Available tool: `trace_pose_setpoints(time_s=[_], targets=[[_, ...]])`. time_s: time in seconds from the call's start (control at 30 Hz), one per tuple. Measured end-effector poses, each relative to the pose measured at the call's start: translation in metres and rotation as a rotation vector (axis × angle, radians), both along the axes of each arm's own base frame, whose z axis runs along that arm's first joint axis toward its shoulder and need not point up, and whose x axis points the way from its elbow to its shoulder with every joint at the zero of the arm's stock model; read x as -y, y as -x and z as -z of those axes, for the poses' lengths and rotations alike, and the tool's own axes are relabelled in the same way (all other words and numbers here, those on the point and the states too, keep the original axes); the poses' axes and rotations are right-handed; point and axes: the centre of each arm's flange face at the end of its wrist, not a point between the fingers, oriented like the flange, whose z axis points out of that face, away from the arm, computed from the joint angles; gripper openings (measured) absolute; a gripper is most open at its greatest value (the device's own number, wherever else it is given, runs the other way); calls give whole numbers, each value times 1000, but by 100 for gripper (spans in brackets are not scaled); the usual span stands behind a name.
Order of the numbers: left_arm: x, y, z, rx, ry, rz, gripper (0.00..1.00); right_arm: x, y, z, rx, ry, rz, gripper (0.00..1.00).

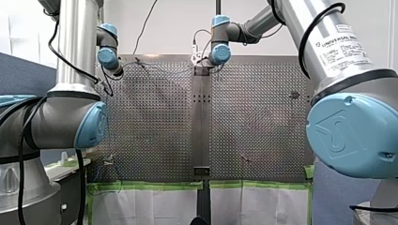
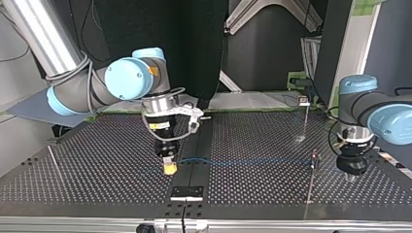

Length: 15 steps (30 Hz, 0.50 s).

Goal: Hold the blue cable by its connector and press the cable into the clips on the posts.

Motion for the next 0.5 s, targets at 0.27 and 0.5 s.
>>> trace_pose_setpoints(time_s=[0.27, 0.5], targets=[[5, -1, -2, 0, -51, 34, 100, -10, -10, -1, 0, 1, -74, 0], [8, 3, 2, -43, -97, 40, 100, -13, -13, -1, 1, 0, -93, 0]])
